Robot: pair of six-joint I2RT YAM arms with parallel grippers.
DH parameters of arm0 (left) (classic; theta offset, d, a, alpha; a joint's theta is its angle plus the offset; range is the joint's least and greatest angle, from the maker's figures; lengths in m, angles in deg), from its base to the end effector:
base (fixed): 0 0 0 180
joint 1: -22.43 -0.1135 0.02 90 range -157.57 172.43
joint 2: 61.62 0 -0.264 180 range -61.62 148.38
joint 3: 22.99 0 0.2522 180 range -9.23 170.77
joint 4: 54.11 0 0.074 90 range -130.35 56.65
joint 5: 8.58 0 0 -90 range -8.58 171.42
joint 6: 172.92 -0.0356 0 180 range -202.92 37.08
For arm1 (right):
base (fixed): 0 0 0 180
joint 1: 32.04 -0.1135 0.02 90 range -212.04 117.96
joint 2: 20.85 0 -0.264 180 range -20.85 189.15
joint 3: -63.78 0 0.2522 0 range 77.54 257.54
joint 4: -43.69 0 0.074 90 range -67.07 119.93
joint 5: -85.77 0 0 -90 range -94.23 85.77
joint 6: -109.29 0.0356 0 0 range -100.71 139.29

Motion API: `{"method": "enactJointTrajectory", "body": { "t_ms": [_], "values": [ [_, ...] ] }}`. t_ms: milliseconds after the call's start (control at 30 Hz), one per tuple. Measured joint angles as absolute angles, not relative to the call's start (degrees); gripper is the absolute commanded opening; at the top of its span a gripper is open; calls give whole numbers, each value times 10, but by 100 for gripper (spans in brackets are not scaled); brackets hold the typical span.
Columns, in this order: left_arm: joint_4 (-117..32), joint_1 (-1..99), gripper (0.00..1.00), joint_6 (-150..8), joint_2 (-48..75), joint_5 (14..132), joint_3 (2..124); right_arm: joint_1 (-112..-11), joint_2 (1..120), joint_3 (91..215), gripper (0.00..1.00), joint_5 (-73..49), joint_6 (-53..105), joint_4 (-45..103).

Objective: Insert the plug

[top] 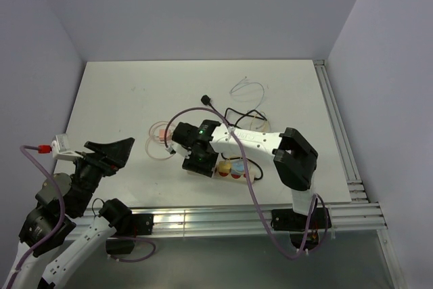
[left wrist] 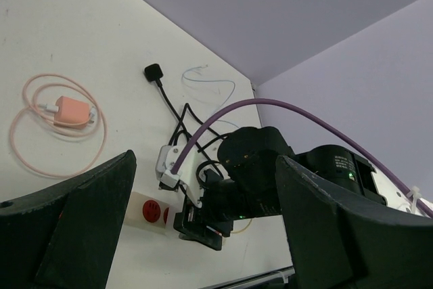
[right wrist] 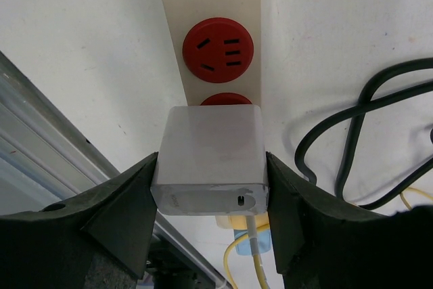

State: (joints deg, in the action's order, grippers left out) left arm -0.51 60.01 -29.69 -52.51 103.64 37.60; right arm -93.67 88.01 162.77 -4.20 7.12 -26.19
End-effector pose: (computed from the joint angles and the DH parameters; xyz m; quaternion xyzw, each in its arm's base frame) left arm 0.0267 -0.0035 0.3487 -0.2287 0.6818 -0.3874 0.5769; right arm 0.1774 0.3285 0.2122 -0.5980 0.7965 0.0371 0.0812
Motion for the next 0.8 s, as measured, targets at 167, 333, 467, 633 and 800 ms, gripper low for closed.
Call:
{"method": "enactJointTrajectory", "body": {
  "t_ms": [167, 333, 467, 633, 800],
  "values": [
    [-4, 600, 89, -297, -525, 1036, 376, -937, 900, 1640, 0, -44, 73, -277],
    [-4, 600, 89, -297, -525, 1036, 376, -936, 880, 1607, 0, -46, 75, -246],
    [-3, 600, 89, -297, -524, 1038, 376, -935, 875, 1607, 12, -44, 83, -238],
    [3, 600, 90, -295, -512, 1044, 381, -933, 879, 1632, 100, -35, 108, -252],
    [17, 600, 99, -281, -485, 1059, 390, -921, 864, 1634, 100, 9, 124, -185]
  ]
}}
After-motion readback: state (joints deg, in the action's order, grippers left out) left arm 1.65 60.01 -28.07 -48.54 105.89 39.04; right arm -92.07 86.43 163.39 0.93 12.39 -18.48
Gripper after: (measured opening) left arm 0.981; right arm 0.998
